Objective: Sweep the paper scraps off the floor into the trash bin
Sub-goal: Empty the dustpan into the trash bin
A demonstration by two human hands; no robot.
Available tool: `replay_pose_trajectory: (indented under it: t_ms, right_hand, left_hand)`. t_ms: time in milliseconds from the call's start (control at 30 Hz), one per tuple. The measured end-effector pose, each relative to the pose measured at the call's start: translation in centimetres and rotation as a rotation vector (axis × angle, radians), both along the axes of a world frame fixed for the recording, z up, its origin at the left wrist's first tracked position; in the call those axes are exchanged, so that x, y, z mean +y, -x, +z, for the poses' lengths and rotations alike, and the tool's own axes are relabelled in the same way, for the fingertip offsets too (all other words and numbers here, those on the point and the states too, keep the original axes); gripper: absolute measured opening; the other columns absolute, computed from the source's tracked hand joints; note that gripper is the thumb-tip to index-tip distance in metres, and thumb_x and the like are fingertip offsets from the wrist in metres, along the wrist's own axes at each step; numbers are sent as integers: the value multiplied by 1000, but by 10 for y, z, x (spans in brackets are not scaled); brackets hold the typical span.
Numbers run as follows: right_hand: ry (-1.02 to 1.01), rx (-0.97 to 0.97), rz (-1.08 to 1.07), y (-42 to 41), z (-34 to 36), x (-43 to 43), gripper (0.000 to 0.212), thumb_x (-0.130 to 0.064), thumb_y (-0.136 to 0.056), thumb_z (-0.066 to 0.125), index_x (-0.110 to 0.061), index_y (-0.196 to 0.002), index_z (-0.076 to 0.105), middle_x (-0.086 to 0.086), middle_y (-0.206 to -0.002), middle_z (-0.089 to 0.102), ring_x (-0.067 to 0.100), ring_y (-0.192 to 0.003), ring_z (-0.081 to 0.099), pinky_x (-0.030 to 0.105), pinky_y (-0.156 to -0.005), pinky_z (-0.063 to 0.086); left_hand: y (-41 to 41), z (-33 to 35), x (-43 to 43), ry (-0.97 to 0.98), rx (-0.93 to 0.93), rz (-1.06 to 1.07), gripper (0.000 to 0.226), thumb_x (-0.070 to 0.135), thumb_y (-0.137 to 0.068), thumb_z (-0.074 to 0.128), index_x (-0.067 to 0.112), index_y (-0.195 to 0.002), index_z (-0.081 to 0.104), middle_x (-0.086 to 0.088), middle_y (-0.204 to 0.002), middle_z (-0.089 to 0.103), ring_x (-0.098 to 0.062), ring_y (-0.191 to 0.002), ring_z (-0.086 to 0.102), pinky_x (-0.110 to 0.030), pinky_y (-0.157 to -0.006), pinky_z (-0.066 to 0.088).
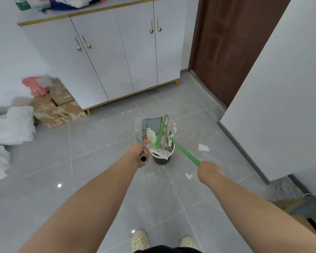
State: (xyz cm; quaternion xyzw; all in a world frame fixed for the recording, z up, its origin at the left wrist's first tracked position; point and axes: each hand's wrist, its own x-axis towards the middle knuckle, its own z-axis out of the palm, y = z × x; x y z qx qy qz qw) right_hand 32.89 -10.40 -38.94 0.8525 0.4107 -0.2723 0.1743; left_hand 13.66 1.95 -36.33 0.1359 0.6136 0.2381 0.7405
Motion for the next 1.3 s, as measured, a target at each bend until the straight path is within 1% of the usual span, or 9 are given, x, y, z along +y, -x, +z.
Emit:
replay_pose_trajectory:
  t_ms: [500,567,700,767,833,867,933,1100,1300]
  right_hand:
    - [-99,42,-30,-38,24,-8,38,-12,-92,51,-8,-129,51,9,-129,57,26,-120,55,33,-98,46]
    - [-120,72,-69,-38,28,-9,36,-12,-93,48,-8,-129,51,9,-129,56,26,-120,55,32,-97,45]
    - [-173,121,-114,-39,32,-14,36,-13,-92,44,-10,-127,53,10,-123,59,27,-114,58,31,-92,47]
    - [-183,138,-131,-38,34,-17,37,-13,-92,43,-10,-128,53,11,-124,59,28,-114,58,31,-92,48]
    - [-192,145,-148,-36,35,-21,37,-12,-91,43,-9,-126,54,11,-124,59,29,-113,58,31,-92,48]
    - [-194,147,-152,-34,34,-24,35,-12,-91,44,-8,-124,54,12,-123,59,29,-113,58,32,-92,48]
    - [-186,140,-145,-27,34,-26,33,-11,-91,45,-6,-122,55,12,-123,59,29,-113,58,32,-92,48]
    - [-189,130,-99,-1,30,-18,33,-12,-92,45,-7,-123,55,10,-124,59,28,-115,57,32,-93,47]
    - [-138,118,-58,34,12,-7,34,-14,-93,47,-8,-126,53,8,-128,58,26,-120,55,31,-96,45]
  left_hand:
    - [-19,26,3,-48,24,39,25,-3,-94,27,10,-76,36,1,-32,30,-5,-20,28,-9,-25,26]
    - [-20,30,2,-44,10,32,22,-3,-94,27,12,-86,41,2,-33,31,-5,-21,28,-10,-25,26]
    - [-19,31,2,-28,-10,57,53,-2,-94,27,20,-141,38,1,-34,31,-5,-21,28,-11,-24,26]
    - [-19,30,1,-38,2,68,57,-3,-94,27,19,-146,34,0,-39,33,-5,-21,28,-10,-25,26]
    - [-18,28,-1,-54,2,79,49,-3,-94,27,25,-129,46,0,-43,32,-5,-21,28,-10,-25,26]
    - [-18,28,-3,-70,1,70,37,-3,-94,27,23,-106,50,-1,-47,32,-5,-21,28,-10,-25,25]
    - [-15,30,-7,-83,10,45,26,-2,-96,27,13,-80,42,0,-57,30,-5,-20,28,-10,-25,26]
    - [-7,32,-11,-63,-37,49,21,-4,-95,29,11,-83,39,-1,-47,33,-4,-21,28,-11,-25,27]
    - [1,38,-11,-88,-64,28,28,-3,-96,25,8,-74,38,-1,-54,33,-3,-21,29,-10,-26,27]
